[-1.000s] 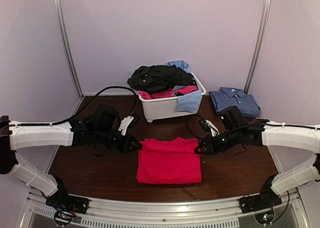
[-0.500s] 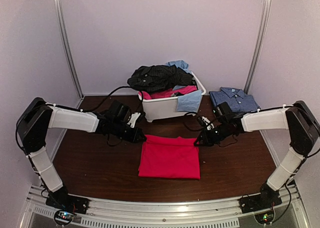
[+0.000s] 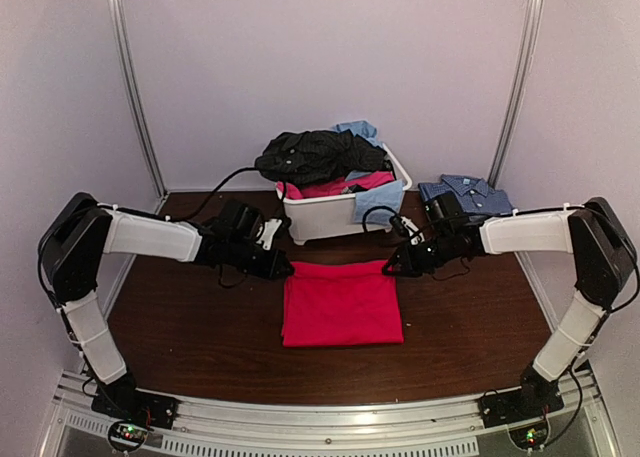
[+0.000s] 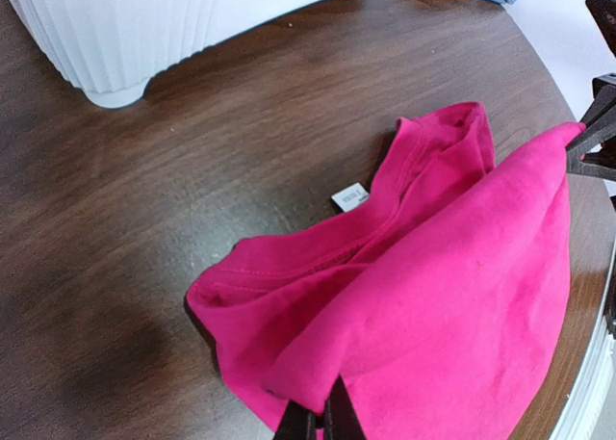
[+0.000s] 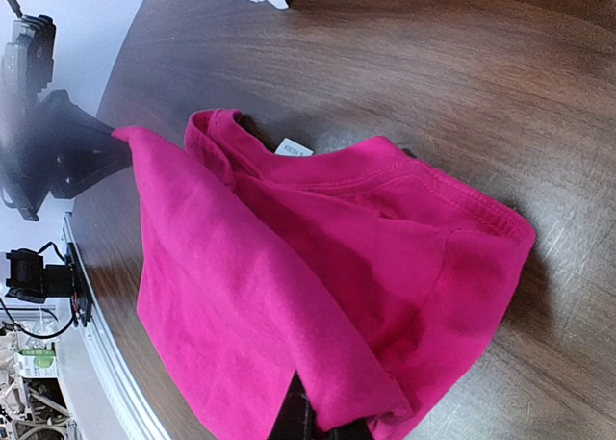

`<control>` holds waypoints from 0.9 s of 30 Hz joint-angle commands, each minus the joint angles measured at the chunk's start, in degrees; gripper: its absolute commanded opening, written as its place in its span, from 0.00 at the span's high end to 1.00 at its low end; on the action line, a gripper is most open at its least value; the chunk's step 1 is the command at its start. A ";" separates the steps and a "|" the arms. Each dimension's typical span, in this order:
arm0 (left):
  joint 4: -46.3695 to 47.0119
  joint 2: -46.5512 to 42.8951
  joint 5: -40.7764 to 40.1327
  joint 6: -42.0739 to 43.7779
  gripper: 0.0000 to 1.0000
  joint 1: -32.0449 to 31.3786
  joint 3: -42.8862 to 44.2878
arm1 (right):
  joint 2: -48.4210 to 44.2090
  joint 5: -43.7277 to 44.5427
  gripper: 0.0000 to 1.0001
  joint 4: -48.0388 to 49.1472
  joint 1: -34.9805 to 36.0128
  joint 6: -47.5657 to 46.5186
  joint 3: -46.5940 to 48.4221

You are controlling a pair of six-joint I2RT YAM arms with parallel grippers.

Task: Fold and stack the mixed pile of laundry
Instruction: Fold the 2/3-rectangle-folded T-shirt at the center of the board, then smooth out the square-folded T-shirt at the center of the board.

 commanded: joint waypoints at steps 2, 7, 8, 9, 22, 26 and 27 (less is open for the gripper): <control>1.81 -0.30 -2.25 -0.08 1.00 1.84 1.73 | 1.26 -0.68 0.99 2.13 -0.74 -0.32 2.13; 8.09 -1.50 -0.68 -4.23 0.65 4.92 -1.68 | 2.61 -1.31 0.76 4.64 -1.93 0.36 5.14; 8.85 -2.82 -1.01 -4.41 0.62 5.15 -2.54 | 1.86 -1.35 0.72 4.59 -2.48 0.47 5.73; 9.55 -4.28 -1.38 -4.33 0.57 5.19 -3.34 | 0.62 -1.47 0.67 4.82 -3.01 0.76 5.93; 20.67 -7.38 3.44 0.70 0.43 -1.64 -8.00 | -4.13 -10.71 0.45 20.79 -1.18 5.92 -5.34; 25.26 0.06 4.40 -1.28 0.48 -3.13 -3.90 | 2.82 -12.53 0.50 26.92 0.17 7.86 -2.29; 26.45 1.82 4.29 -2.09 0.50 -3.15 -3.19 | 4.93 -12.75 0.51 28.18 0.16 8.08 -1.30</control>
